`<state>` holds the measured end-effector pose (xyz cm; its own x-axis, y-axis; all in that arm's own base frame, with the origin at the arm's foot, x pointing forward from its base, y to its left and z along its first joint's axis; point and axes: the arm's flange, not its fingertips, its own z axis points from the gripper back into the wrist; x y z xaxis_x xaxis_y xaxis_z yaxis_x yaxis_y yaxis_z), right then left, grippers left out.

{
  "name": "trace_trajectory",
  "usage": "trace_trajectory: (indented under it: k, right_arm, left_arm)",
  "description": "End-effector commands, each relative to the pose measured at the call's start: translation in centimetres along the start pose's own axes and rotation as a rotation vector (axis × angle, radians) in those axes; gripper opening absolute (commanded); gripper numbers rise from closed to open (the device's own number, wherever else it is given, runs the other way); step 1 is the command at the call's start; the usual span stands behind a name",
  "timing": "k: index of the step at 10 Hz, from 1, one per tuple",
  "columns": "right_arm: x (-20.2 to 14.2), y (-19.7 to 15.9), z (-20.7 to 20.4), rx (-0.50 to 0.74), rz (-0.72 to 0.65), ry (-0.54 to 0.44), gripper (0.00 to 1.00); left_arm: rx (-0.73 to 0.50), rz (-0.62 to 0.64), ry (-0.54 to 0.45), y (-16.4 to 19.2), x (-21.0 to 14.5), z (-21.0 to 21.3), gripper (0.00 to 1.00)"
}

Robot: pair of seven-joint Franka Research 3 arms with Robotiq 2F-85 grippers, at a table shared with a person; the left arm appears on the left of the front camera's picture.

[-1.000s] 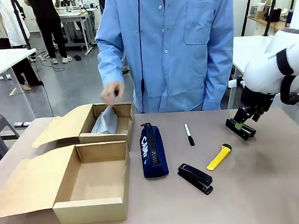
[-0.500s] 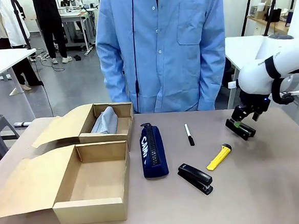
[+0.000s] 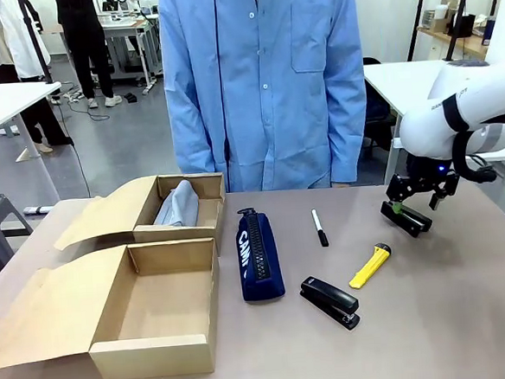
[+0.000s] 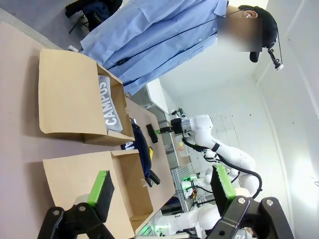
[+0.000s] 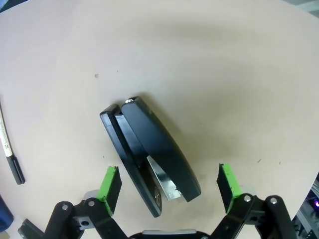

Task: Place items inside the box.
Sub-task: Pick up a Pencil pouch or Stapler and place it inside the Mailer Box closest to the robot.

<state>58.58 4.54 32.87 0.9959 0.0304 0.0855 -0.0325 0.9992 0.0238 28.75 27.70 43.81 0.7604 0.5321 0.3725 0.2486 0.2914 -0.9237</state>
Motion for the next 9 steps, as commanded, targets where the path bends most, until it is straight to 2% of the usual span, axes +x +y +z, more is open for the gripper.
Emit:
trace_trajectory:
  k: [1, 2, 4, 6, 9]
  right_arm:
    - [0.75, 0.58, 0.21, -0.017, -0.021, 0.012, 1.0]
    - [0.82, 0.6, 0.19, -0.011, -0.019, 0.009, 1.0]
    - [0.8, 0.64, 0.04, 0.05, 0.347, 0.035, 1.0]
    - [0.61, 0.72, 0.04, 0.005, 0.435, 0.015, 1.0]
    - [0.66, 0.93, -0.16, -0.003, 0.425, 0.004, 1.0]
  left_arm:
    - [-0.023, -0.024, -0.015, -0.13, 0.02, -0.04, 1.0]
    - [-0.023, -0.024, -0.015, -0.13, 0.02, -0.04, 1.0]
    - [-0.023, -0.024, -0.015, -0.13, 0.02, -0.04, 1.0]
    - [-0.023, -0.024, -0.015, -0.13, 0.02, -0.04, 1.0]
    - [-0.023, -0.024, -0.015, -0.13, 0.02, -0.04, 1.0]
